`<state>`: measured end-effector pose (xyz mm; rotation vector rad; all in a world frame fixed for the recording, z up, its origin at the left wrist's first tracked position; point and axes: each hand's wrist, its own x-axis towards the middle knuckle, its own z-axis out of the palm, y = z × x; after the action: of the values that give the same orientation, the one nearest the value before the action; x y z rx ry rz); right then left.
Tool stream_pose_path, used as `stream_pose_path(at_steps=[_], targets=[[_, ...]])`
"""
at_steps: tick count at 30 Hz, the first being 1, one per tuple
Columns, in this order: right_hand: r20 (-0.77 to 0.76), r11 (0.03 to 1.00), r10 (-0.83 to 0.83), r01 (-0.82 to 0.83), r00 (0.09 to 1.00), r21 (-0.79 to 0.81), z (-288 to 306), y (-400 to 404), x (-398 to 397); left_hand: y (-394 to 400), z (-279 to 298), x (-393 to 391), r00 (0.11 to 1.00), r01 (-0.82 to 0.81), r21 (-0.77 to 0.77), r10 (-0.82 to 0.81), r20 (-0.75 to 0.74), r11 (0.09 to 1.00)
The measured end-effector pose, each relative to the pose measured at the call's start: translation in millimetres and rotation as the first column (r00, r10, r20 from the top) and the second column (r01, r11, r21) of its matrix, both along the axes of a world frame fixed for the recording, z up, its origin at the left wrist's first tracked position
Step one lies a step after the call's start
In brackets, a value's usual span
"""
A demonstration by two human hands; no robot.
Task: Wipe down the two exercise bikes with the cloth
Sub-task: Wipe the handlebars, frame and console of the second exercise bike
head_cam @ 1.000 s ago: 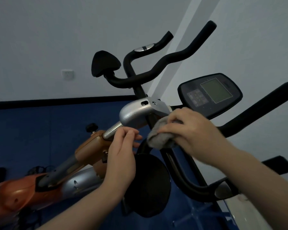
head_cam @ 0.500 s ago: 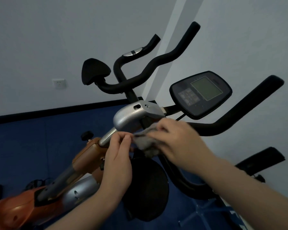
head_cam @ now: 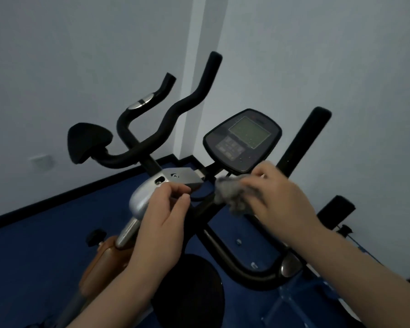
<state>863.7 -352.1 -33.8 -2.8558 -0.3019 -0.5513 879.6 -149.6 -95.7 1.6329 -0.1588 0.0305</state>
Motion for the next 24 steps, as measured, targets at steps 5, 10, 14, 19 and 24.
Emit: stream_pose_path(at_steps=[5,10,14,19,24], targets=[[0.160,0.943,-0.333,0.326,0.929,0.070,9,7,16,-11,5,7,0.992,0.118,0.055,-0.116,-0.040,0.992],[0.084,0.925,-0.296,0.263,0.952,0.274,-33,37,0,-8,-1,5,0.986,0.159,0.074,-0.156,-0.053,0.984],[0.157,0.880,-0.460,0.425,0.874,0.213,-34,25,1,-8,-1,4,0.983,0.180,0.062,-0.176,-0.056,0.982],[0.098,0.841,-0.442,0.375,0.891,0.389,-54,77,-6,-7,-1,7,0.975,0.202,-0.053,-0.206,-0.080,0.978],[0.016,0.887,-0.263,0.235,0.965,0.398,-28,47,-8,-4,-1,10,0.975,0.162,-0.155,-0.182,-0.130,0.975]])
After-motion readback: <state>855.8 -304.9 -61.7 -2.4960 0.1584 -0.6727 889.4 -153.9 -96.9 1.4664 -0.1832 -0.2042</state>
